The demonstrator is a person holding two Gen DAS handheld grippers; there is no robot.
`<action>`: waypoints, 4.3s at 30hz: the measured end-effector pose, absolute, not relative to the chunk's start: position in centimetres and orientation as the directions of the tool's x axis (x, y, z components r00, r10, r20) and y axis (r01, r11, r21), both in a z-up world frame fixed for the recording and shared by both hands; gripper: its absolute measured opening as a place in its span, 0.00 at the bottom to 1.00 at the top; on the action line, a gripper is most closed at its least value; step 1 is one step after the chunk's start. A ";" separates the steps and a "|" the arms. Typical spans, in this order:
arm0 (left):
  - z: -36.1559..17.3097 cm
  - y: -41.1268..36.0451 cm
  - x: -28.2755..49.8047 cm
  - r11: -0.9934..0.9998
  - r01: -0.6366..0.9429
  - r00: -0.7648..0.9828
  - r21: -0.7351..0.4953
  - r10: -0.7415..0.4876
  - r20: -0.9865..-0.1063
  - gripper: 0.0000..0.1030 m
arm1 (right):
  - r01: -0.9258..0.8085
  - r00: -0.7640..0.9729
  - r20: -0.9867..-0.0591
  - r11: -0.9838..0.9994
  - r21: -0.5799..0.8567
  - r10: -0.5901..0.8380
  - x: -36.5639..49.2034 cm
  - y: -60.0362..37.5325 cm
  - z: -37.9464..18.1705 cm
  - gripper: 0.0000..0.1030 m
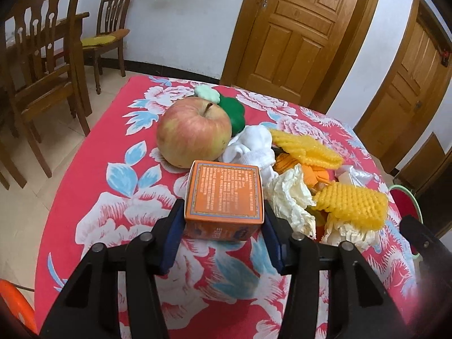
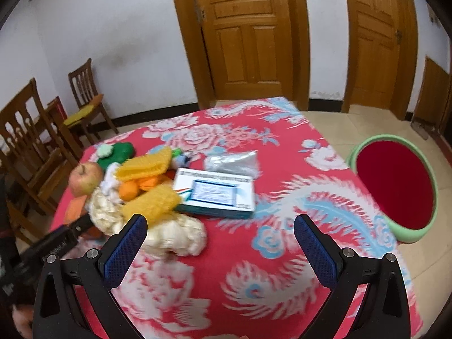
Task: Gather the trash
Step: 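Grasp the yellow foam net with the right tool, then carry the orange box and foam net over the bucket and release both, then move both tools back from the bucket toward the table items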
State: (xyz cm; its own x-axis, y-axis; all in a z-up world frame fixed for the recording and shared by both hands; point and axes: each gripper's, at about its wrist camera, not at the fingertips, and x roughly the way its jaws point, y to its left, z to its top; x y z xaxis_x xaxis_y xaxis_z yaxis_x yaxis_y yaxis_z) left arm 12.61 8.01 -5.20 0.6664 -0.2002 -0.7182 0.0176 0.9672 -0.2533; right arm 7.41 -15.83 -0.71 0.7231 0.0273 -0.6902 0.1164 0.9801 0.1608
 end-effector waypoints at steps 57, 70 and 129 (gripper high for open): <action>2.7 -6.8 6.5 0.924 0.307 0.671 -0.227 -0.379 -0.637 0.51 | 0.127 0.843 -0.532 0.930 0.345 0.083 0.1 -27.1 4.5 0.10; 2.0 -16.0 8.1 0.880 0.436 0.593 -0.190 -0.440 -0.675 0.51 | 0.274 0.830 -0.558 0.874 0.401 -0.004 -1.0 -35.3 1.9 0.10; -0.9 -26.4 10.1 0.815 0.549 0.485 -0.186 -0.492 -0.723 0.64 | 0.474 0.755 -0.644 0.780 0.410 -0.120 -2.7 -43.3 -2.3 0.46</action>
